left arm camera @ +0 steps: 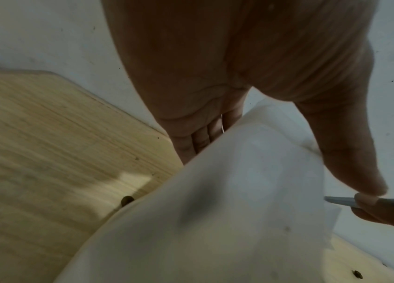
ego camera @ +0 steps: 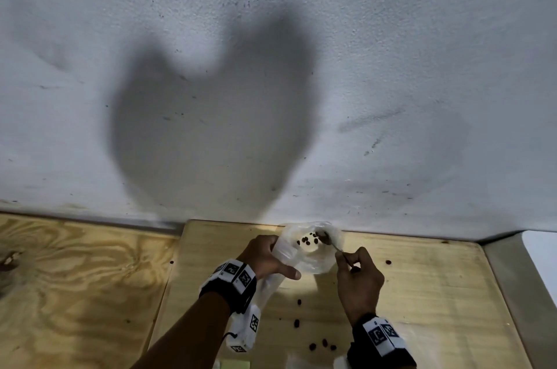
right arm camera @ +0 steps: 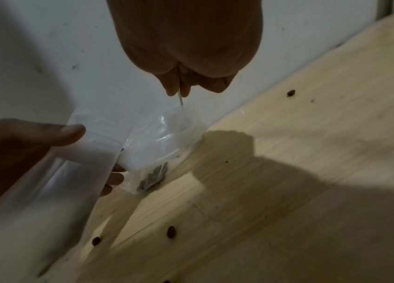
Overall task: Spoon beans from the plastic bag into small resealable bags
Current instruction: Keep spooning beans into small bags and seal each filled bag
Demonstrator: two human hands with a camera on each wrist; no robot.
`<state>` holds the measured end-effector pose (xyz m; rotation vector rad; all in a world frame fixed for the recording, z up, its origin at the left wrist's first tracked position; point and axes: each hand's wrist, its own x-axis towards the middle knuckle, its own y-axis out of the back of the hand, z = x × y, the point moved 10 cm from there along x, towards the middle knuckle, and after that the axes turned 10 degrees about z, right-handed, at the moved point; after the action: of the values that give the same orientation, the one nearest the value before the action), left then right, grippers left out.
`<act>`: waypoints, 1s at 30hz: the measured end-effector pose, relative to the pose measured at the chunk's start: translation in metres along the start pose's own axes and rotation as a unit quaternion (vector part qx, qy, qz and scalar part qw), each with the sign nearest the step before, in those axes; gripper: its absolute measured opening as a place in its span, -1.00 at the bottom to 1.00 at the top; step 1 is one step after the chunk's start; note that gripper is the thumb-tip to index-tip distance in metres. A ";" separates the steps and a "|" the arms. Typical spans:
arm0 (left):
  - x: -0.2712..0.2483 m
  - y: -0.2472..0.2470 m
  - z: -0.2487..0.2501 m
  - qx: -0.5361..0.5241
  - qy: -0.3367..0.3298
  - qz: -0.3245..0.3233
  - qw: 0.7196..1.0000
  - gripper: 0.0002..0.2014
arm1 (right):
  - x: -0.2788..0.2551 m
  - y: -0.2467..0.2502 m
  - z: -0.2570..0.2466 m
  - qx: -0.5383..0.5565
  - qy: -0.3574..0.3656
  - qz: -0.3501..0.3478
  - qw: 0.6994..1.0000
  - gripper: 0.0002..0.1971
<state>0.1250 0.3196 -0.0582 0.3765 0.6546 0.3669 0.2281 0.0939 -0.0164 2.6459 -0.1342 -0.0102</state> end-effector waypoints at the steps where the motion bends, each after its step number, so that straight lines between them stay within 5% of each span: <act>1: 0.000 -0.001 0.000 0.001 0.000 -0.002 1.000 -0.30 | -0.001 0.002 0.001 0.010 -0.013 0.004 1.000 -0.64; 16: 0.001 -0.005 -0.001 0.014 0.001 -0.004 1.000 -0.21 | -0.001 0.013 0.007 0.015 -0.103 0.046 0.993 -0.70; 25: 0.002 -0.008 0.000 0.014 0.004 -0.015 1.000 -0.24 | -0.013 -0.001 0.056 0.039 -0.319 0.070 0.944 -0.73; 30: 0.002 -0.006 -0.003 0.011 0.009 -0.013 1.000 -0.26 | -0.023 -0.013 0.069 0.061 -0.380 0.058 0.921 -0.79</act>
<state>0.1260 0.3157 -0.0643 0.3851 0.6817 0.3385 0.2045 0.0755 -0.0835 2.5992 -0.5588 -1.0199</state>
